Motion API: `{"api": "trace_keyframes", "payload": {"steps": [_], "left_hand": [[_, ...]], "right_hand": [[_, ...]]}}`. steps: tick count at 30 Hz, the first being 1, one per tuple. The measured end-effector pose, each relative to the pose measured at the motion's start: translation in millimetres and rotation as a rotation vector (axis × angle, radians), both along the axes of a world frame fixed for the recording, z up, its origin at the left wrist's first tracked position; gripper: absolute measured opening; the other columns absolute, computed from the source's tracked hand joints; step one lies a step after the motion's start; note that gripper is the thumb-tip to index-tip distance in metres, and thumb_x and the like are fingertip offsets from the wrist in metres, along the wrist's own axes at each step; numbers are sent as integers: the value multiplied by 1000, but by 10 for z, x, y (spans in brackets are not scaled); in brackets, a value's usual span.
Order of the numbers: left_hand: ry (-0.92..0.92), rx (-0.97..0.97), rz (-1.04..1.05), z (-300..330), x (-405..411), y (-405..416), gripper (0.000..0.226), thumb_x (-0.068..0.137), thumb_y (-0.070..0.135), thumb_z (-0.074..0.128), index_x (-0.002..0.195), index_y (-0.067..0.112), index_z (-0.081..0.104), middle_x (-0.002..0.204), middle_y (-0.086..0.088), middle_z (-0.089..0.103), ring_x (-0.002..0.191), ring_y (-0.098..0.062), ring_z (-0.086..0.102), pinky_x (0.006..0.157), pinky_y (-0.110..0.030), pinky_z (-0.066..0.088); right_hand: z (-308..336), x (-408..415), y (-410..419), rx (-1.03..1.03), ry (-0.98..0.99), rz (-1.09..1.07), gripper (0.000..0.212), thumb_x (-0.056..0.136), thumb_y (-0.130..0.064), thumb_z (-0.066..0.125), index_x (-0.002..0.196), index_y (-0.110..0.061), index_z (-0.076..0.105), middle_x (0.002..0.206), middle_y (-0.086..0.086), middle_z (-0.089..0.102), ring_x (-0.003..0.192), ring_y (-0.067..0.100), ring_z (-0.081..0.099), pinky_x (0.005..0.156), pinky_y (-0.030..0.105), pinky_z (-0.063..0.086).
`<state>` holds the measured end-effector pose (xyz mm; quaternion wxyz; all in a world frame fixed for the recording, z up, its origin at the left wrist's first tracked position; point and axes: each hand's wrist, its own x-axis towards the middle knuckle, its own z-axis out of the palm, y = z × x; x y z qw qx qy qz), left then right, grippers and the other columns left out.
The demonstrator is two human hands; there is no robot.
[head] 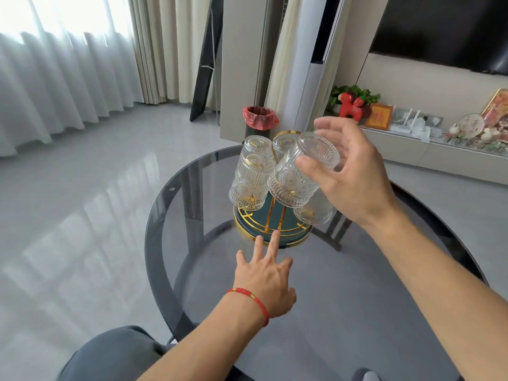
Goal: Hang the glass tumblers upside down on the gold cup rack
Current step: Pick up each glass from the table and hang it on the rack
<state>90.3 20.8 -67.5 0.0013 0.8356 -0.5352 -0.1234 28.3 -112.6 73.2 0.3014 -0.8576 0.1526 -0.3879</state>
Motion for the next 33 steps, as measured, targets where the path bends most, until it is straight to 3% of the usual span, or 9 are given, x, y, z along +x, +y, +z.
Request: {"api": "trace_keyframes", "payload": {"steps": [4,8,13,17,21,25,28,33], "left_hand": [[-5,-22,-8,2,24,19,57,98,49,53,149,26,41,170,-9,-15,153,-40,0,114,-66,27],[-32,-61,6,37,31,20,51,98,49,53,143,24,49,171,-9,-5,148,-38,16,105,-57,40],[-52,-109,52,82,7,-7,41,99,44,52,131,19,56,170,-9,4,133,-36,36,83,-43,41],[-49,-121,68,102,-12,-32,36,98,41,53,125,18,59,168,-10,10,127,-35,42,77,-41,38],[-54,-139,71,104,-23,-38,36,98,40,53,125,17,59,165,-11,16,123,-34,43,74,-39,36],[-62,-157,66,97,-33,-42,35,97,38,54,125,18,58,165,-12,17,124,-32,42,73,-37,34],[-87,-194,59,99,-28,-42,33,96,37,54,123,18,56,159,-12,27,123,-31,42,74,-37,36],[-106,-266,-12,81,-36,-47,37,94,35,54,128,19,54,151,-5,36,132,-26,36,87,-39,44]], "right_hand": [[-67,124,15,-26,43,-16,55,85,-39,81,134,-30,57,126,-17,64,125,1,58,105,31,47],[-167,218,-2,-85,115,-27,52,86,-36,82,132,-27,59,121,-19,61,119,-2,55,94,11,40],[-309,261,-32,-142,237,-19,52,86,-39,81,131,-27,58,128,-11,62,126,7,56,98,25,38],[-405,292,-64,-196,307,-8,51,87,-42,78,132,-27,58,133,-7,64,129,11,56,103,28,38],[-514,309,-100,-271,300,-48,46,87,-48,76,126,-27,62,120,-13,63,128,16,47,95,21,26],[-578,277,-120,-354,269,-43,42,91,-46,74,120,-18,65,119,-1,68,121,20,53,92,8,25],[-602,168,-120,-371,156,-34,34,96,-42,68,116,-14,67,121,2,65,120,20,56,104,16,32],[-670,-202,-291,-311,3,-122,24,97,-20,59,117,-10,67,123,4,65,121,19,58,106,15,34]]}}
